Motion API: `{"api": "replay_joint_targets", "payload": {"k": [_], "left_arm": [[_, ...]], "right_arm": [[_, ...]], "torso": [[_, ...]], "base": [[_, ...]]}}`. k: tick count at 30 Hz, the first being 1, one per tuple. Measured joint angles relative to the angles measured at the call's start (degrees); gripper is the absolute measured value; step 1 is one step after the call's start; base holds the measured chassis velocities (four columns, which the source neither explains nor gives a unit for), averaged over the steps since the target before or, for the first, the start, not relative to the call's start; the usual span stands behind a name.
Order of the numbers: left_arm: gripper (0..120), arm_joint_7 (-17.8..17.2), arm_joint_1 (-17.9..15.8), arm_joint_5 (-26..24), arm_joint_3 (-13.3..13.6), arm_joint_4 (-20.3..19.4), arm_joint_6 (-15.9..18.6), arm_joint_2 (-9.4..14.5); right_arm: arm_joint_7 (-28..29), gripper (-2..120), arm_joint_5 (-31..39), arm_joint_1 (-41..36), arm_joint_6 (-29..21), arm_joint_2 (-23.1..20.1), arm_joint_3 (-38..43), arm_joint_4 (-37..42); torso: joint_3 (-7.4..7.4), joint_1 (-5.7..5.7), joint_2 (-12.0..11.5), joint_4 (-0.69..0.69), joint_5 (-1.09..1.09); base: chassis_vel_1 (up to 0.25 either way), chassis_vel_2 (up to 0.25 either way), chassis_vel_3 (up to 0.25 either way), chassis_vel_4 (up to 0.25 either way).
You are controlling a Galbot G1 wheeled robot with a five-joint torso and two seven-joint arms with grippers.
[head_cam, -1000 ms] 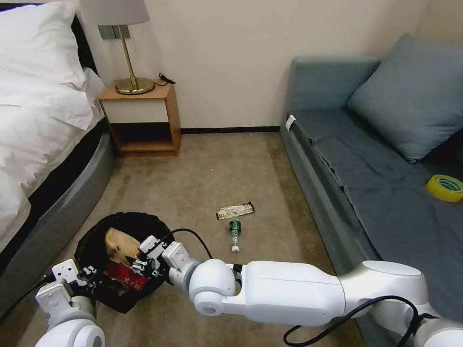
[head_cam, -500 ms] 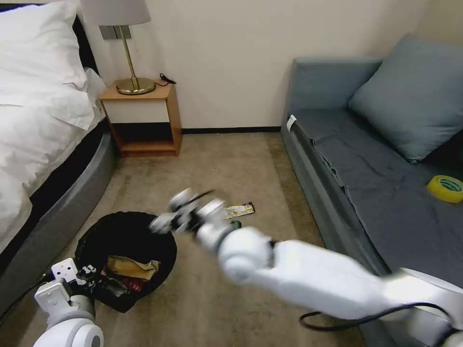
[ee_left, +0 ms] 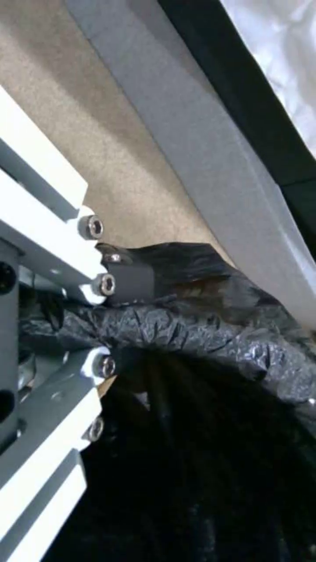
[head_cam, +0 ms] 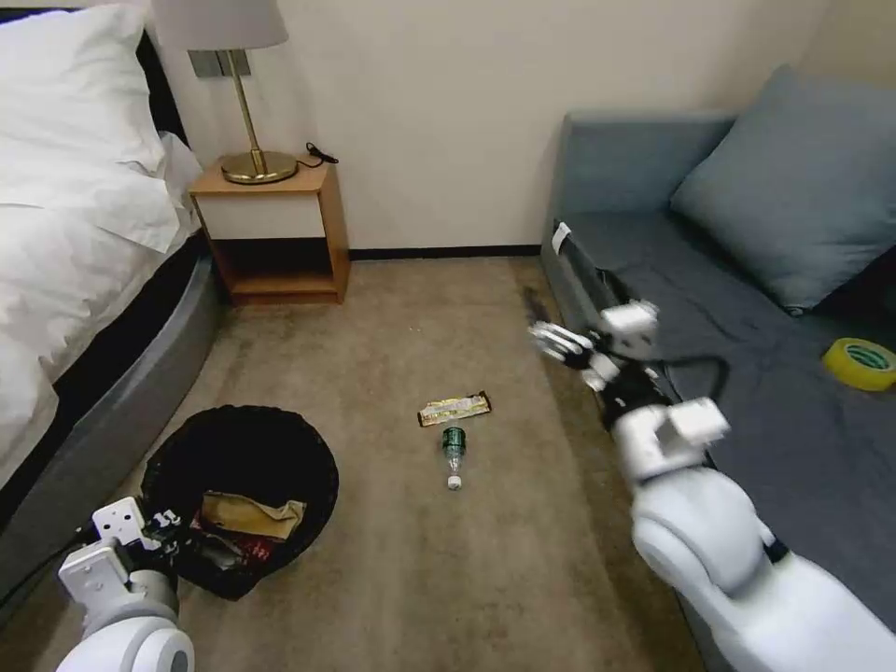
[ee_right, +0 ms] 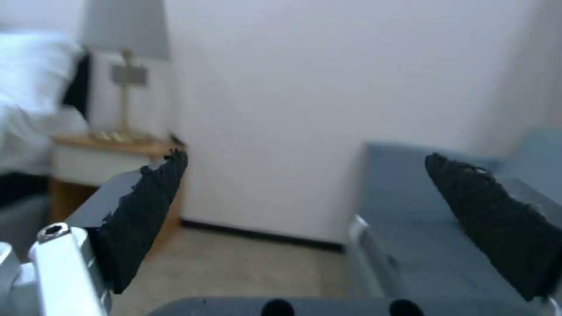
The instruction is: Pick up the trash bin, then pick up the garbage on the floor and place it into the trash bin.
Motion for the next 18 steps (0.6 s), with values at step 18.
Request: {"api": "replay_joint_targets", "payload": {"k": [18], "left_arm": [[2, 0.02, -0.12, -0.28, -0.36, -0.19, -0.10, -0.16]], "right_arm": [[-1.62, 100, -9.20, -11.30, 6.29, 6.46, -2.69, -1.93]], "torso": [[0.00, 0.00, 0.00, 0.01, -0.01]], "base": [[-0.011, 0.013, 0.011, -0.014]]}}
